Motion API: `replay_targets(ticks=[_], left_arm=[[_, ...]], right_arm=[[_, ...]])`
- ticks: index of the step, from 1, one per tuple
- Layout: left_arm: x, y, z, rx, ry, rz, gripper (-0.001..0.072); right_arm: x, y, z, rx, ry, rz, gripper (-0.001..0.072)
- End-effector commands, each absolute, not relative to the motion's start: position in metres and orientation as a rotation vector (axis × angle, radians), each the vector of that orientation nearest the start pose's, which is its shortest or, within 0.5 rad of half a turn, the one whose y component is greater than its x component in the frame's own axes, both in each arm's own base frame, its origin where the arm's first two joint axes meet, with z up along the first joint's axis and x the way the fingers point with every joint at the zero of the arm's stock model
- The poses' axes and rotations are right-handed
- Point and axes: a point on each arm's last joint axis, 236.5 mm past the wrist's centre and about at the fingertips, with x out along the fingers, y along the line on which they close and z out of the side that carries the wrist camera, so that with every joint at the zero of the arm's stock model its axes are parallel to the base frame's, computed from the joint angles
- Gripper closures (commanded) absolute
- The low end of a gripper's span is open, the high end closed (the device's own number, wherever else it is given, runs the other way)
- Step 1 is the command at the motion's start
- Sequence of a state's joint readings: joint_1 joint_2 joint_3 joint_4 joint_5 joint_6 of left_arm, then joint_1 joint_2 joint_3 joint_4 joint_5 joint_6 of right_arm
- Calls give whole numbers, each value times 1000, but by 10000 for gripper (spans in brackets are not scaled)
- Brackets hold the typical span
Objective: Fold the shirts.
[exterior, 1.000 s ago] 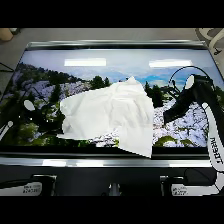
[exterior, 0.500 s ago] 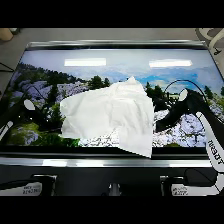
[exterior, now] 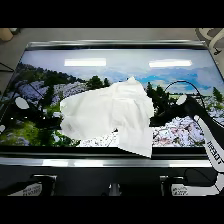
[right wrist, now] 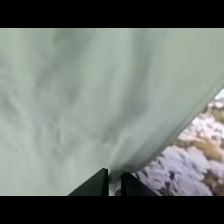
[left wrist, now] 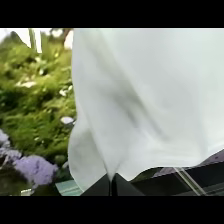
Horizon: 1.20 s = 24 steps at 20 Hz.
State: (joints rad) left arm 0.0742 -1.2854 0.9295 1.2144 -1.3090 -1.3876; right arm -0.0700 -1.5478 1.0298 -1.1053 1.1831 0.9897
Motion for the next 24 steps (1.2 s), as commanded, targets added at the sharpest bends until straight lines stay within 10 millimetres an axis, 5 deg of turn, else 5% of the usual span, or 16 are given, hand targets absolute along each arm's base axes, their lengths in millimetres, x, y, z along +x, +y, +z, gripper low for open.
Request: replay_targets(ticks=[1, 3, 4, 6, 8, 10, 11, 12, 14, 16, 20, 22, 24], left_arm=[[293, -69, -31, -305, 1524, -303, 683], [307, -66, 3, -280, 1393, -292, 686], [328, -63, 45, -257, 1227, -278, 687], [361, -50, 171, -227, 830, -218, 687], [349, -36, 347, -212, 343, -161, 686], [273, -27, 512, -241, -149, -149, 686], [232, -27, 561, -252, -317, -162, 685], [198, -29, 589, -271, -420, -180, 686], [162, -38, 600, -287, -466, -224, 686], [161, -41, 586, -270, -402, -220, 686], [192, -39, 570, -269, -323, -206, 686], [232, -42, 527, -267, -131, -200, 686], [279, -44, 462, -260, 137, -187, 686]], right_arm=[[355, 75, -107, 136, 1446, 523, 690], [366, 82, -76, 94, 1372, 608, 693], [385, 81, -38, 13, 1253, 648, 693], [429, 63, 86, -177, 921, 583, 695], [431, 40, 265, -306, 504, 395, 694], [359, 27, 450, -466, 27, 190, 693], [309, 27, 509, -522, -157, 120, 693], [261, 24, 547, -564, -288, 42, 693], [197, 12, 573, -602, -370, -72, 693], [175, -2, 564, -601, -317, -132, 693], [200, -7, 535, -602, -184, -104, 693], [226, -9, 506, -591, -61, -65, 693], [266, -12, 453, -568, 151, 6, 693]])
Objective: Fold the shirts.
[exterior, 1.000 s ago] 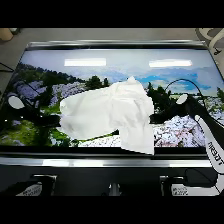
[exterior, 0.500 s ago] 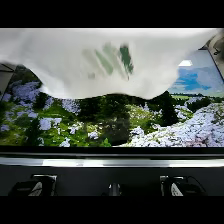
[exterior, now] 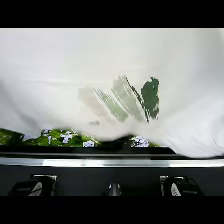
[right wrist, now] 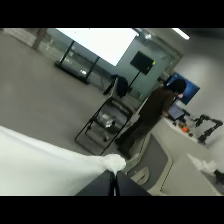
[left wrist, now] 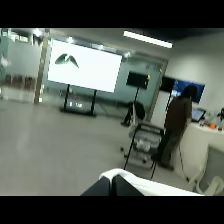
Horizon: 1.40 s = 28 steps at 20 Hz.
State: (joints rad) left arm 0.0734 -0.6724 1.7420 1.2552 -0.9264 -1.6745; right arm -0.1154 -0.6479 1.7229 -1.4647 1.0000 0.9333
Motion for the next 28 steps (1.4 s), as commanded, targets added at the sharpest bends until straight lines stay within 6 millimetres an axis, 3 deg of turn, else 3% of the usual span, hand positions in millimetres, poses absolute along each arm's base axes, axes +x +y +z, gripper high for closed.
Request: replay_targets(ticks=[1, 3, 5, 8, 10, 12, 15, 19, 21, 23, 24, 25, 26, 28], left_arm=[[301, -44, 430, -243, 258, -183, 686], [346, -43, 365, -206, 487, -186, 685], [388, -41, 290, -223, 707, -182, 682], [430, -41, 163, -280, 1013, -165, 682], [450, -39, 101, -306, 1140, -148, 682], [473, -38, 62, -334, 1172, -135, 682], [504, -38, 35, -378, 1125, -121, 681], [540, -41, 36, -412, 996, -135, 681], [543, -53, 24, -449, 1012, -154, 681], [533, -66, 6, -461, 1087, -180, 669], [524, -71, 1, -458, 1132, -192, 542], [513, -70, -1, -452, 1181, -201, 263], [496, -61, -2, -428, 1256, -200, 68], [446, -23, -7, -338, 1471, -145, 87]], right_arm=[[286, -14, 423, -558, 263, 43, 693], [327, -16, 354, -528, 514, 132, 693], [360, -14, 270, -484, 798, 254, 693], [409, -2, 150, -374, 1110, 435, 693], [442, 10, 89, -283, 1180, 502, 693], [473, 20, 49, -175, 1180, 504, 692], [522, 25, 32, -108, 1051, 458, 692], [584, 11, 63, -93, 781, 325, 691], [589, 14, 56, -67, 776, 328, 691], [576, 24, 32, -33, 864, 380, 683], [568, 28, 26, -23, 900, 404, 570], [558, 31, 26, -25, 934, 428, 369], [545, 30, 30, -55, 966, 462, 250], [499, 7, 30, -190, 1121, 494, 219]])
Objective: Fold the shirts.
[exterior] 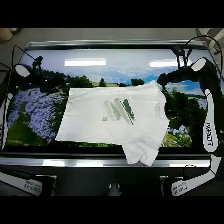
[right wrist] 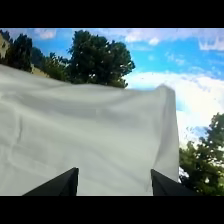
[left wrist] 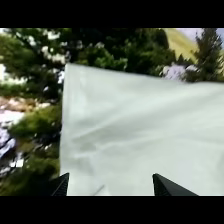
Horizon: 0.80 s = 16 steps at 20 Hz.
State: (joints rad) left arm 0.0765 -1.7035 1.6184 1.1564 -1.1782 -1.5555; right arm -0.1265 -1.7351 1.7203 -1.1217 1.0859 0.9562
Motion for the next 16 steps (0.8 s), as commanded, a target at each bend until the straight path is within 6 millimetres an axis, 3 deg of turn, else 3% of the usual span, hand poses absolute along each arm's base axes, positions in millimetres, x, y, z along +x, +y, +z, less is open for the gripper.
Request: replay_targets(ticks=[1, 2, 4, 6, 9, 10, 12, 16], left_arm=[[415, 0, -8, -293, 1588, -94, 103], [391, 19, -6, -262, 1670, -43, 106], [352, 34, -3, -270, 1736, 2, 269], [318, 25, -19, -312, 1738, -6, 269], [257, 0, -67, -352, 1761, -60, 273], [246, -3, -78, -352, 1763, -70, 326], [240, -8, -91, -359, 1746, -83, 325], [255, -26, -93, -440, 1692, -134, 323]], right_arm=[[473, -17, 26, -254, 1234, 465, 224], [446, -36, 22, -280, 1349, 451, 231], [407, -41, 16, -162, 1478, 465, 345], [368, -36, 0, -127, 1562, 501, 346], [326, -19, -30, -81, 1602, 535, 346], [314, -15, -37, -70, 1613, 550, 346], [296, -9, -46, -51, 1642, 562, 346], [275, -5, -55, -33, 1692, 587, 346]])
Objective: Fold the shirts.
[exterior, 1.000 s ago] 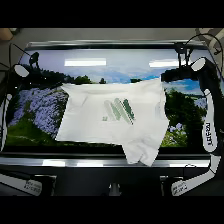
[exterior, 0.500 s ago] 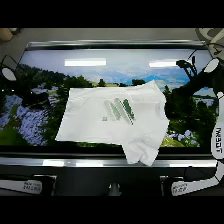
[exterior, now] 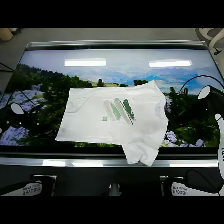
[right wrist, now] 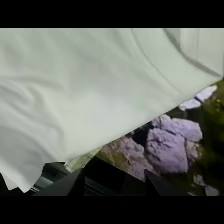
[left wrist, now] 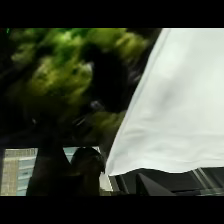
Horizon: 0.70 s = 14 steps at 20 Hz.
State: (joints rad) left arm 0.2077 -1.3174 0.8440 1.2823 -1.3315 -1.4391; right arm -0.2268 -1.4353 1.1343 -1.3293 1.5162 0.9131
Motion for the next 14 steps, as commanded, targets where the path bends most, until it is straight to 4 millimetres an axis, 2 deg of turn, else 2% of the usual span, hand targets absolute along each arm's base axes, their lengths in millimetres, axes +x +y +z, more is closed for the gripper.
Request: replay_targets(ticks=[1, 6, 9, 10, 11, 12, 14], left_arm=[[256, -28, -95, -450, 1691, -137, 323], [255, -41, -103, -519, 1727, -159, 323], [256, -42, -104, -525, 1729, -160, 340], [256, -42, -104, -525, 1727, -160, 499], [256, -42, -104, -525, 1727, -160, 625], [256, -42, -104, -524, 1727, -162, 681], [255, -42, -104, -522, 1729, -165, 682]], right_arm=[[274, -4, -55, -31, 1694, 587, 347], [269, -4, -54, -28, 1712, 598, 346], [264, -4, -54, -21, 1725, 580, 323], [258, 0, -58, -7, 1720, 582, 273], [253, 2, -64, -1, 1706, 574, 261], [249, 3, -71, -5, 1691, 560, 189], [249, 5, -83, 4, 1662, 534, 170]])
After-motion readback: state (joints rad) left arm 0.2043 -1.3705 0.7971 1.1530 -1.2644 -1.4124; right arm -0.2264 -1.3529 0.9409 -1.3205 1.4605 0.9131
